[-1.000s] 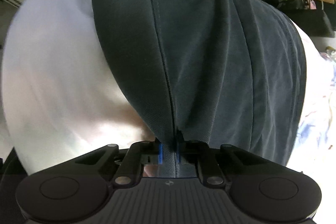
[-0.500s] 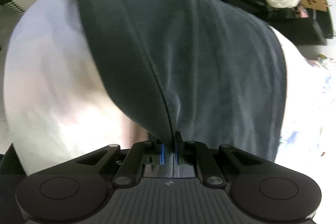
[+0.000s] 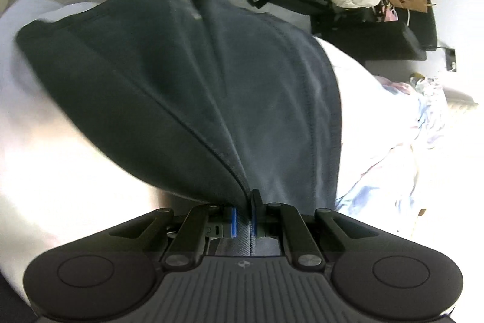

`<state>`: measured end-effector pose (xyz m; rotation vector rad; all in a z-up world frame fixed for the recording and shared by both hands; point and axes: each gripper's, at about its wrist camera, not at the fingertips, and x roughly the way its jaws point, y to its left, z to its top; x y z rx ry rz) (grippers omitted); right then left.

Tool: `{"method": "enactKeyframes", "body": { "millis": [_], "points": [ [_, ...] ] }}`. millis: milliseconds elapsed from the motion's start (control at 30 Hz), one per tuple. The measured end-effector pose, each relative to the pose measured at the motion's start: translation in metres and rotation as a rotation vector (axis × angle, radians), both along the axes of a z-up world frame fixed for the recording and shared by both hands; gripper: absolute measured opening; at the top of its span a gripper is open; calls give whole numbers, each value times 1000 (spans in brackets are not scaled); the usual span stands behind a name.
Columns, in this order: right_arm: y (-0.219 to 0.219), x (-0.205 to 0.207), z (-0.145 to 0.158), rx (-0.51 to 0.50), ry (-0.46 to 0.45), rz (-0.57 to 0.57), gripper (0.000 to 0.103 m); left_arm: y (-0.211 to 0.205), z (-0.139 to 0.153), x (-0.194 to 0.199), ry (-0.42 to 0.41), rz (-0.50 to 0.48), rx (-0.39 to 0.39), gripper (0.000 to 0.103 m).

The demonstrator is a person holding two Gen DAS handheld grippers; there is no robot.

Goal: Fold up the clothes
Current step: 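Pinch the waistband with the right gripper while the left gripper holds the folded legs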

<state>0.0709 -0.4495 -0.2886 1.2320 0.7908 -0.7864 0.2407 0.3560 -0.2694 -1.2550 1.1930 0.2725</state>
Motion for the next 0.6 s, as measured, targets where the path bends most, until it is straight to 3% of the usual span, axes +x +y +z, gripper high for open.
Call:
{"method": "enactKeyframes", "body": {
  "millis": [233,400,600],
  "points": [
    [-15,56,28,24,-132,-37,20,-14,15,72,-47,-10,-21,8],
    [-25,96,16,48,-154,-62,20,-35,26,135,-77,-39,-8,8],
    [-34,142,-3,63,-148,-53,19,-58,18,197,-51,-51,17,8]
  ]
}}
